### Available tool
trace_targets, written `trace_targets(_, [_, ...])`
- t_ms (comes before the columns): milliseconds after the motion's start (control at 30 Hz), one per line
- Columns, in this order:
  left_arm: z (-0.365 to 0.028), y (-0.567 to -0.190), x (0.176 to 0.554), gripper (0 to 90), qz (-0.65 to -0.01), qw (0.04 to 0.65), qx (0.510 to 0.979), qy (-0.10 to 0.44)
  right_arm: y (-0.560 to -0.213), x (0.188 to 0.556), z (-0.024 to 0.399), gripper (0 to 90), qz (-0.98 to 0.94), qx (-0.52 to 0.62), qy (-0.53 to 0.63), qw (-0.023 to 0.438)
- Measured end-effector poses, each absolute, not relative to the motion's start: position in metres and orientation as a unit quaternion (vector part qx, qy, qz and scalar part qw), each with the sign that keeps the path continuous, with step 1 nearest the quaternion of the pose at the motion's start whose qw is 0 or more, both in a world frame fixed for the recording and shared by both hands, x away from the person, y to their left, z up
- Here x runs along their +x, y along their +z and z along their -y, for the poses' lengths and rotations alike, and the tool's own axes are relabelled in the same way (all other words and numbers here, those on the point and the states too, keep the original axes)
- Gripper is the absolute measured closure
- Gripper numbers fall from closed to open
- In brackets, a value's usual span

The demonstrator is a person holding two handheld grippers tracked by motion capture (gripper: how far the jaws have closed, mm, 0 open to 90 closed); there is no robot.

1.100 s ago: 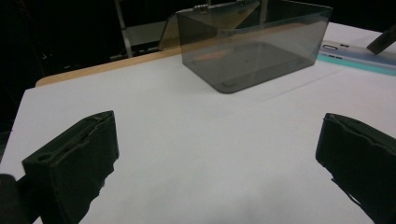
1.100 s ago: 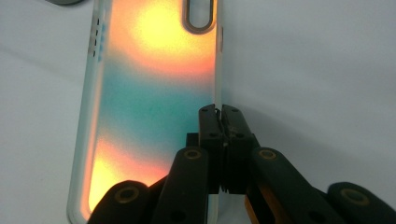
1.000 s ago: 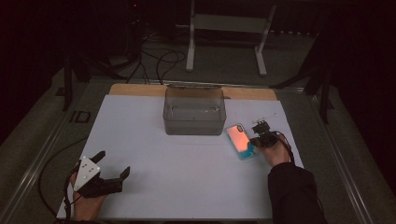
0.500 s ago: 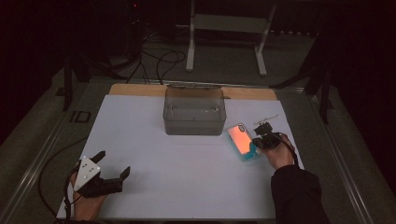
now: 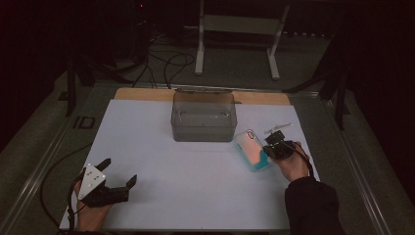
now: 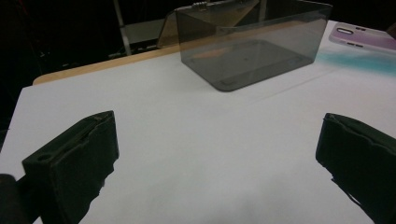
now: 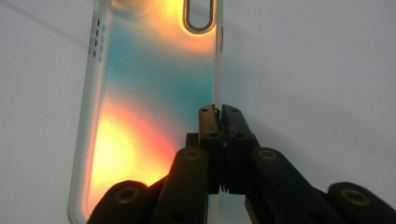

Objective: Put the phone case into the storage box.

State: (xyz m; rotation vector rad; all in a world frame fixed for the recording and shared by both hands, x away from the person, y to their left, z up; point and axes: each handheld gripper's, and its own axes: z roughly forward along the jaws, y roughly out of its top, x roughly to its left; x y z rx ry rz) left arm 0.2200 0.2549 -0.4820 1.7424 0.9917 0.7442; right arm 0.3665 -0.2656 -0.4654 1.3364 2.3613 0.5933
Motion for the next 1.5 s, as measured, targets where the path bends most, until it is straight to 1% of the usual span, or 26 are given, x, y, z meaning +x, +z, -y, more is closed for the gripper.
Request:
trace_targets(767, [-0.254,-0.482,0.221,0.1,-0.406,0.48,0.717,0.302,-0.45,0.343,0.245,88.6,-0.853,0.422,0.235,0.198])
trace_targets(1500, [-0.254,-0.48,0.221,0.1,-0.408,0.481,0.717,0.297,-0.433,0.338,0.213,88.6,-0.871,0.362,0.249,0.222])
